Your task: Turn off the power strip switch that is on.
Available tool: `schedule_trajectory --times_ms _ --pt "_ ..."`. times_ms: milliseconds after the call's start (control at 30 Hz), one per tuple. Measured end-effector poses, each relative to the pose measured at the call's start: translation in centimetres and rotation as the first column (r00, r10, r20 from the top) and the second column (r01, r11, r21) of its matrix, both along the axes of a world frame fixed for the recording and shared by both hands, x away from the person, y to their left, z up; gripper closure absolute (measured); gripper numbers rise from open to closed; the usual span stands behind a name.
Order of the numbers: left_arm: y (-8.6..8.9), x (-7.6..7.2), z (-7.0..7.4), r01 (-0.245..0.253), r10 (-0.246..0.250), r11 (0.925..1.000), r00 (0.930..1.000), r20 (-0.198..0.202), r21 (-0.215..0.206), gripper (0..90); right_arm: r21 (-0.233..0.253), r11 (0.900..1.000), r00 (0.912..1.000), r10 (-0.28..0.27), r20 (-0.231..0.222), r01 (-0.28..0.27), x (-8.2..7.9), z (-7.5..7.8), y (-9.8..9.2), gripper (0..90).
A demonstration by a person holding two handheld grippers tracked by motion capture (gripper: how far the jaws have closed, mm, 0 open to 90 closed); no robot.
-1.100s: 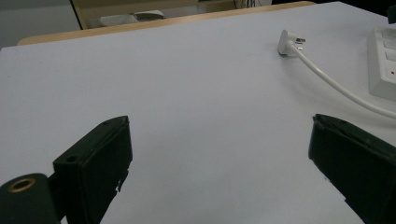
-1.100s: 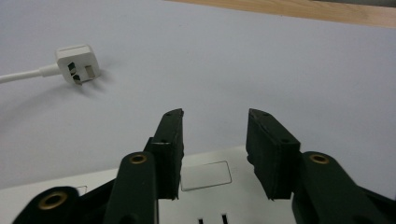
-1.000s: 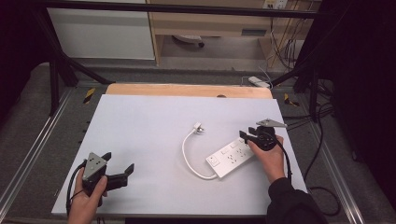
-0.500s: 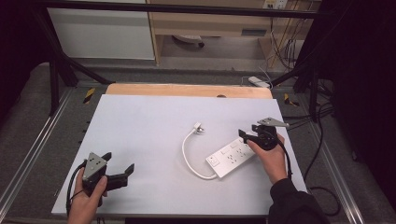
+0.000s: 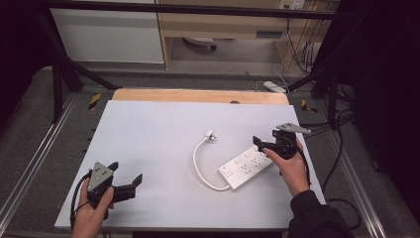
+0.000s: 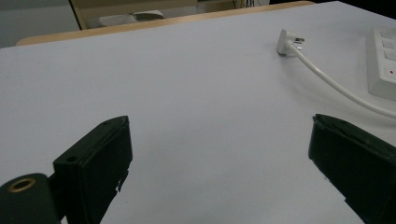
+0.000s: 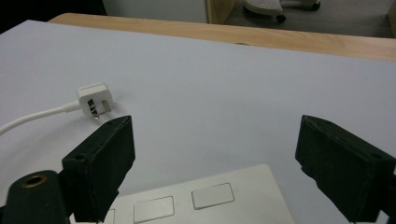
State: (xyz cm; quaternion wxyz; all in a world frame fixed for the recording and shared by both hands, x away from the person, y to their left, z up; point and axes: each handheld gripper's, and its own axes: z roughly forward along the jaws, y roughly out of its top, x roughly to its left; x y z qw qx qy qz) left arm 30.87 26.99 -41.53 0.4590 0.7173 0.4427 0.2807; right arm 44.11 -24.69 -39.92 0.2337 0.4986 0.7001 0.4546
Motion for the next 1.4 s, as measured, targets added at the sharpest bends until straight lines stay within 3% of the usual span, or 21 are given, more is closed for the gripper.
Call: schedule_trajectory --times_ms 100,400,900,1400 --pt "0.0 0.0 0.0 0.0 0.0 1.0 1.0 0.001 0.0 6.4 -0.005 1.0 0.9996 0.001 0.028 -0.001 -0.1 0.1 0.1 10.7" --pt "0.0 0.0 0.0 0.001 -0.001 1.0 1.0 -0.001 0.001 6.3 -0.011 1.0 0.999 0.017 0.041 -0.016 -0.5 0.9 0.2 3.3" --pt "0.0 0.0 0.0 -0.004 0.004 1.0 1.0 -0.001 -0.004 6.2 0.022 0.998 0.9924 0.049 0.113 -0.051 -2.2 2.5 -1.1 5.3" --pt "0.1 -0.1 -0.1 -0.002 0.002 1.0 1.0 -0.003 0.001 6.3 0.033 0.999 0.9704 0.018 0.241 -0.027 -4.3 3.8 -3.8 6.2"
